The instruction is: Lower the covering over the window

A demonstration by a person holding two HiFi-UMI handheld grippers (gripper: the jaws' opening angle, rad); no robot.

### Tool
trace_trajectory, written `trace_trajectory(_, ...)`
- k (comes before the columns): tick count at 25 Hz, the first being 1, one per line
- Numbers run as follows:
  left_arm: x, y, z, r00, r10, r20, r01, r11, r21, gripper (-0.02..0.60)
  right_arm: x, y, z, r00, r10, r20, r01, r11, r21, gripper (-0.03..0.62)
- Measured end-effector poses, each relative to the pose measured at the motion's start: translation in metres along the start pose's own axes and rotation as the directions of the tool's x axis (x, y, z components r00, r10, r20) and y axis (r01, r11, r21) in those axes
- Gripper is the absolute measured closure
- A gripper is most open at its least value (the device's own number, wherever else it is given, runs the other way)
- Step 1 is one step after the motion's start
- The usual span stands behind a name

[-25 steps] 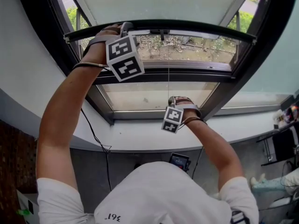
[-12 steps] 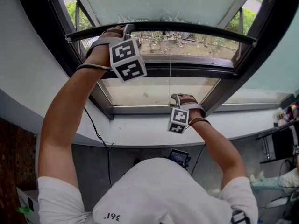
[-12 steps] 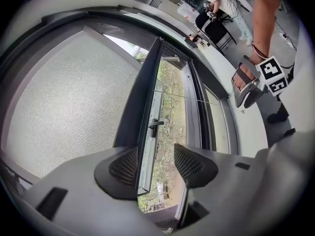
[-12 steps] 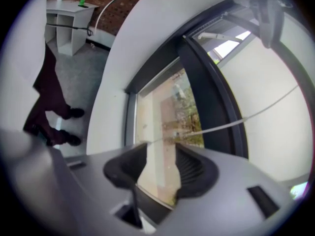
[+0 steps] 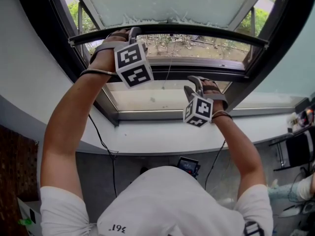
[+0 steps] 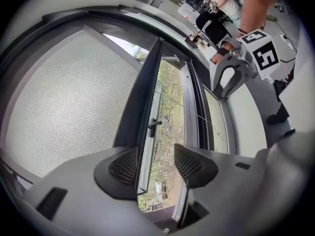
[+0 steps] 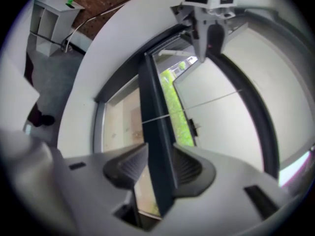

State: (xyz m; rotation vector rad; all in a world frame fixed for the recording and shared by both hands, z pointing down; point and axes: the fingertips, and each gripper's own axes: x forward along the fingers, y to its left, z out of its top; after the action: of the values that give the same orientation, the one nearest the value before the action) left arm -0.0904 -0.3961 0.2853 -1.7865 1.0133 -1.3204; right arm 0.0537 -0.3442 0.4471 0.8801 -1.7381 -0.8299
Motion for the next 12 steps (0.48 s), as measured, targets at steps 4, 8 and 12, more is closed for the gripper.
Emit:
trace_trajectory(4, 0.001, -0.003, -0.002, 1.0, -0.009, -0.006, 0.009, 1.0, -0.004, 0.345, -0.019, -0.07, 0.017, 0.983, -0.169, 0.074, 0.167, 0.986, 0.028, 0.424)
trace_trajectory(8, 0.004, -0.008, -0.003, 1.0, -0.018, -0.009, 0.018, 1.0, -0.005, 0.345, -0.032, -0.119, 0.021, 0.961, -0.263, 0.088, 0.26, 0.964, 0.051, 0.424)
trace_trajectory(12, 0.006, -0.013, -0.004, 1.0, -0.022, -0.01, 0.022, 1.0, -0.007, 0.345, -0.036, -0.147, 0.019, 0.948, -0.307, 0.087, 0.304, 0.951, 0.049, 0.424)
